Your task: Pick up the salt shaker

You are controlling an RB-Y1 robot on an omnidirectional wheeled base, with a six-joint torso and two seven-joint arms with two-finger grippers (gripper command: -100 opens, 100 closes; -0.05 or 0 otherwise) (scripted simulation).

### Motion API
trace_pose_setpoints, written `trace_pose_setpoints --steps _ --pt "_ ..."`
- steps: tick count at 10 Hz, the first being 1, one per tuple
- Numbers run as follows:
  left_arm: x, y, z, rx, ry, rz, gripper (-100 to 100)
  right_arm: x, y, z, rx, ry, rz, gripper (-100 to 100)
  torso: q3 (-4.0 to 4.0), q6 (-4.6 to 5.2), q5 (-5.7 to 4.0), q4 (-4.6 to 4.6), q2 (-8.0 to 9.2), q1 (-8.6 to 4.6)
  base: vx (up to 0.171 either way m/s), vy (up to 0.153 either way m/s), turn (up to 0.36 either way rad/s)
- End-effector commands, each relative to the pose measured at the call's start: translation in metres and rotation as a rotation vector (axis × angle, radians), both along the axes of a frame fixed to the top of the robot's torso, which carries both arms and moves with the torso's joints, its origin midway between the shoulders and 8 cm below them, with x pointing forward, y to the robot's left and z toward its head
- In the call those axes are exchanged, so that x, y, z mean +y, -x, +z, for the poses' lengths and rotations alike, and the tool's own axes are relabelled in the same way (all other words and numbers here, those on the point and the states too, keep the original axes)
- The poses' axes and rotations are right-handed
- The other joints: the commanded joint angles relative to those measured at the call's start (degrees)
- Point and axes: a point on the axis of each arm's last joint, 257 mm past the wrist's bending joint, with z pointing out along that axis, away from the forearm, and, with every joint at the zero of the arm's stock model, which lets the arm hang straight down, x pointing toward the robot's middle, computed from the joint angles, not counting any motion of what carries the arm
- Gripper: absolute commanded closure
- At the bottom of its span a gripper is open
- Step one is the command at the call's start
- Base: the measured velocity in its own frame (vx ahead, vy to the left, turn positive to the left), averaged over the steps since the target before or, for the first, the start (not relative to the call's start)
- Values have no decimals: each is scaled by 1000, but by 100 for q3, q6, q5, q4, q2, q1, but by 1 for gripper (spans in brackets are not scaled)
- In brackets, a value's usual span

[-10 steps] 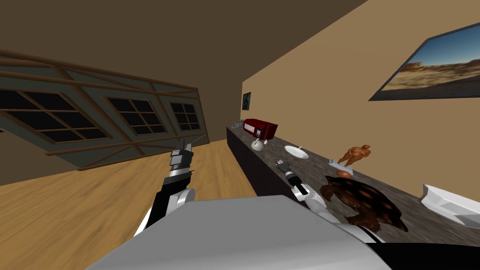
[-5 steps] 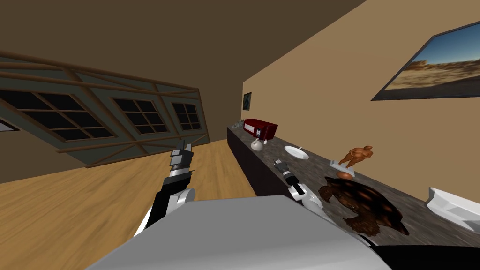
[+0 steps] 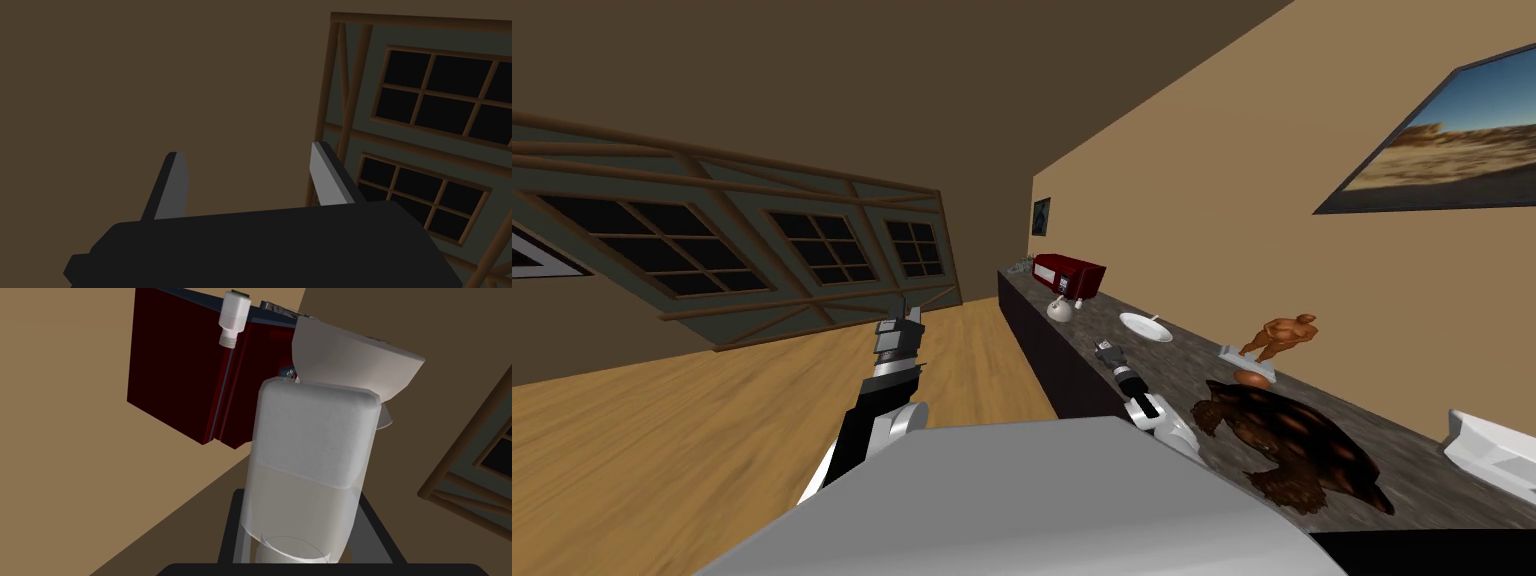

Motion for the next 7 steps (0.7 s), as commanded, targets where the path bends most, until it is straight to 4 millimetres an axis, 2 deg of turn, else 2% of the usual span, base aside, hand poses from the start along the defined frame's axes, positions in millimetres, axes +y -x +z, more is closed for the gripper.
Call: trace_pose_setpoints --steps 1,4,5,7 --pt "0 0 0 0 0 0 0 -3 16 -15 35 -7 -46 100 0 0 0 0 0 0 -6 -49 141" --pt "0 0 0 0 0 0 0 8 6 5 -10 6 -24 100 2 2 0 1 4 -10 -21 -39 24" --pt "0 0 0 0 0 0 0 1 24 -11 31 1 -77 100 1 2 1 0 1 1 -19 -49 120" --pt "0 0 0 0 0 0 0 9 16 9 -10 15 -60 100 1 2 -1 -1 4 -16 -20 -53 59"
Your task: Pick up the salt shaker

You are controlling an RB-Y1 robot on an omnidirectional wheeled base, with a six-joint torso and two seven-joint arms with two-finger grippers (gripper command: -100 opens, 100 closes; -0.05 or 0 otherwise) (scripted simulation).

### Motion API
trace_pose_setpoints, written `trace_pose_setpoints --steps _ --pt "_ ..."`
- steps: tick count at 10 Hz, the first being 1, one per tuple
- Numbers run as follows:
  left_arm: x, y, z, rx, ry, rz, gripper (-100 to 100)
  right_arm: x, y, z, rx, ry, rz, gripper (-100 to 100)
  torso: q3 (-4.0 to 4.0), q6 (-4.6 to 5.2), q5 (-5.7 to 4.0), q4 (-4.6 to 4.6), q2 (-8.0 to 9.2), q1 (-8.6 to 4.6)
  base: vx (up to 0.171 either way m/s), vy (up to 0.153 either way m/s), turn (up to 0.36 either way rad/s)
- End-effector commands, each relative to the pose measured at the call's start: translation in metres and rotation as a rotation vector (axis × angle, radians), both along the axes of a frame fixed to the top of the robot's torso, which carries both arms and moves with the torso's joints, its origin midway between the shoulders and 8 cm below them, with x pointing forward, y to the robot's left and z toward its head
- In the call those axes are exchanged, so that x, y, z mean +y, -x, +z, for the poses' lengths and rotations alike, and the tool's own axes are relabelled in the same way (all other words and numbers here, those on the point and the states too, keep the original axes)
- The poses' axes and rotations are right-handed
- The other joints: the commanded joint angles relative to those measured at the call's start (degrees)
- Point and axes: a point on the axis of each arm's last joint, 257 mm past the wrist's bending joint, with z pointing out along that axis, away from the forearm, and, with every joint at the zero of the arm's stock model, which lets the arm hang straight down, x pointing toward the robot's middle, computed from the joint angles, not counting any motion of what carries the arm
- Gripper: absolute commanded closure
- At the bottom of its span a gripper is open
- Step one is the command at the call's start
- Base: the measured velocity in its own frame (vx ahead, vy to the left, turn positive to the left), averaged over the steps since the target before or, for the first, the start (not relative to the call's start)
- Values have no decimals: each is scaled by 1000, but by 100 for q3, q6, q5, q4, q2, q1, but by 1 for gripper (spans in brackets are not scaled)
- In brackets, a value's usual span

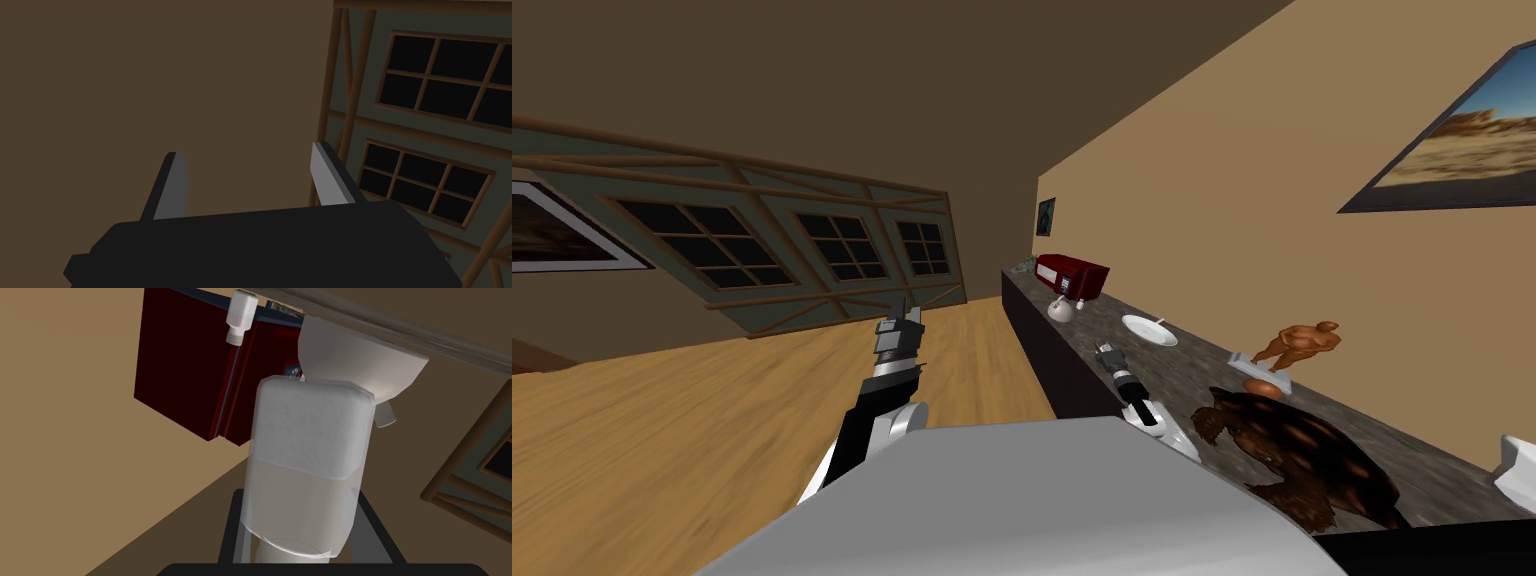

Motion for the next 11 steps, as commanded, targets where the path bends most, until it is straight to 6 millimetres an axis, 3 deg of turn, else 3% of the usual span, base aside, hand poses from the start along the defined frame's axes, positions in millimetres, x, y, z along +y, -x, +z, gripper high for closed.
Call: trace_pose_setpoints --steps 1,3,4,6,7,9,10,11 --pt "0 0 0 0 0 0 0 -9 17 -10 31 2 -58 100 0 0 0 0 0 0 -22 -69 118" --pt "0 0 0 0 0 0 0 -1 10 9 -8 19 -42 100 1 1 -2 -2 4 -10 -27 -56 50" --pt "0 0 0 0 0 0 0 -13 31 -6 38 19 -108 100 0 2 2 0 1 3 -22 -57 153" --pt "0 0 0 0 0 0 0 -7 23 15 -3 39 -95 100 0 7 1 -3 3 -9 -24 -54 30" --pt "0 0 0 0 0 0 0 -22 48 -3 50 39 -168 100 0 7 5 0 1 2 -28 -55 163" --pt "0 0 0 0 0 0 0 -17 39 21 4 65 -155 100 1 9 5 -3 5 -5 -29 -51 28" --pt "0 0 0 0 0 0 0 -17 41 14 18 57 -156 100 -1 8 7 -1 0 5 -5 -14 -8" --pt "0 0 0 0 0 0 0 -18 40 16 15 60 -156 0 -6 6 5 -5 -7 12 0 0 0"
